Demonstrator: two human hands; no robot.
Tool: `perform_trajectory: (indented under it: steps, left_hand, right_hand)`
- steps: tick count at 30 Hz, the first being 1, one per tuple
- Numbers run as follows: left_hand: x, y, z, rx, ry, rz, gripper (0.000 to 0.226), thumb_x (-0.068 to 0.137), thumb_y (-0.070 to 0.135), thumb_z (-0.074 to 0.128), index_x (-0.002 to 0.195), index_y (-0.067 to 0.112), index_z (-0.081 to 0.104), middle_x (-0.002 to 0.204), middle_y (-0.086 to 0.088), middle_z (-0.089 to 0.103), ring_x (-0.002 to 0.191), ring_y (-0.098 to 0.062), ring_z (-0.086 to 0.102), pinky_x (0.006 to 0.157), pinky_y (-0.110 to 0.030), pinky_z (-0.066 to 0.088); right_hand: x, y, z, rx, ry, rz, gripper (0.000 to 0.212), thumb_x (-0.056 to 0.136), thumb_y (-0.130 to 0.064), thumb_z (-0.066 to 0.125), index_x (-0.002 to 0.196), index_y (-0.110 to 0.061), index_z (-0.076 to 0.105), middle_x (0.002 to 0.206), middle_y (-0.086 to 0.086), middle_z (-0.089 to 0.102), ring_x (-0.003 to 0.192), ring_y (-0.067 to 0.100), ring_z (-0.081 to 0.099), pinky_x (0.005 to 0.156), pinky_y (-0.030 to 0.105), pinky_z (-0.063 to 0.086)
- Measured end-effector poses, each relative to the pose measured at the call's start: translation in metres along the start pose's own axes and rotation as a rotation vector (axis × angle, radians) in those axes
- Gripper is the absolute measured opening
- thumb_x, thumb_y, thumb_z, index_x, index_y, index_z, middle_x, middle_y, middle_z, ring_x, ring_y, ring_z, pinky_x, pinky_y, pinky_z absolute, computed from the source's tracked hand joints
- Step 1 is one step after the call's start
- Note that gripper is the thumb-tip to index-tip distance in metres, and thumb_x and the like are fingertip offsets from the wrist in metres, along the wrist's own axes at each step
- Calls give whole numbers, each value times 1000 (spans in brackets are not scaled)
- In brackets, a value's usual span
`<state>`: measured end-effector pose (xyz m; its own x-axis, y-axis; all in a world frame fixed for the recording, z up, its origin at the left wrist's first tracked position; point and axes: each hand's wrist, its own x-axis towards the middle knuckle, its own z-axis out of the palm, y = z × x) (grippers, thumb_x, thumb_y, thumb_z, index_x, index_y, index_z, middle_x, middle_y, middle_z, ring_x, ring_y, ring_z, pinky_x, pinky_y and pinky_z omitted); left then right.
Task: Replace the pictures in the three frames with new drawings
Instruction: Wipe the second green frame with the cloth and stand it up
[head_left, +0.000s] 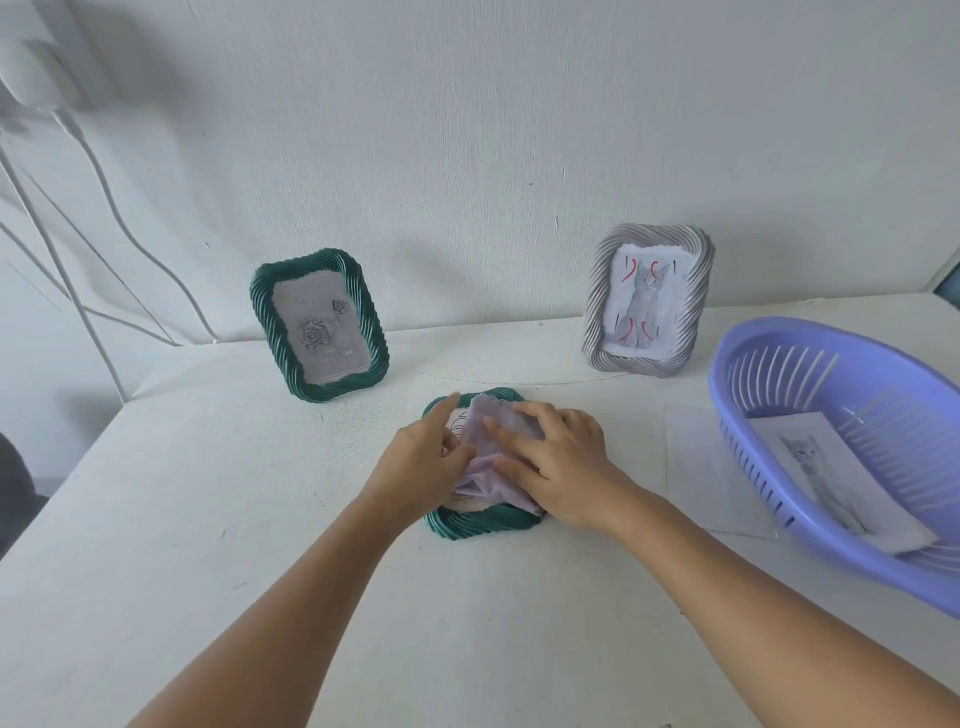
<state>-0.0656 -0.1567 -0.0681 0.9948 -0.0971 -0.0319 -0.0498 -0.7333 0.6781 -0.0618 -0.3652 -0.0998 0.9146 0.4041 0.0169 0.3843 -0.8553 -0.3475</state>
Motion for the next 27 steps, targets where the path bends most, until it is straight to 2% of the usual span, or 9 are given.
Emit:
perform_trajectory:
  steps: [3,7,14,19,21,23,25,27]
  left_hand:
    - [-6,-12,-12,-54,73,-3,65,97,23,59,155,31,34,86,6,65,59,-1,50,63,-22,43]
    - [-19,-47,-40,-102,167,-91,66,96,17,58,156,31,34,77,-4,61,66,-11,51,66,-29,46]
    - [-49,-113,-89,-33,258,-248,71,93,12,62,155,34,37,85,-6,62,73,-22,59,69,-34,49]
    - [-61,-136,-104,58,224,-304,71,91,12,64,154,32,39,81,-8,64,66,-19,56,63,-31,47]
    - [-61,-136,-104,105,218,-313,73,89,15,65,155,31,38,84,-3,64,73,-19,60,66,-31,47]
    - [-60,-131,-102,184,253,-320,77,86,19,68,155,30,36,101,-1,59,90,-23,60,78,-35,49]
    - [-58,-121,-98,250,316,-315,82,83,23,71,156,31,33,117,-3,53,110,-29,53,94,-44,48]
    - [-53,-104,-89,242,368,-258,80,86,29,71,156,31,33,121,-5,53,116,-30,51,99,-48,47]
  right_hand:
    - [2,-1,-1,100,95,70,76,88,-83,9,155,-51,23,147,-4,34,129,30,38,115,47,25]
    - [8,-3,0,110,62,146,62,102,-60,31,159,-45,12,148,-1,34,131,29,37,113,45,28]
    - [8,-4,7,23,85,171,65,103,-55,38,160,-39,13,149,0,34,131,32,37,112,43,29]
    - [8,-4,8,25,91,164,65,103,-55,40,160,-39,15,149,1,34,130,32,37,112,44,30]
    - [8,-4,8,15,90,168,64,103,-55,41,160,-38,16,149,0,33,130,32,37,113,43,30]
    - [7,-4,7,21,84,164,64,103,-54,41,160,-38,17,149,0,33,131,31,35,114,43,29]
    - [8,-3,6,41,80,164,64,103,-54,41,160,-39,17,149,1,33,132,31,35,114,43,28]
    - [7,-2,5,66,78,174,65,102,-54,41,160,-39,16,148,2,33,133,30,35,114,43,27]
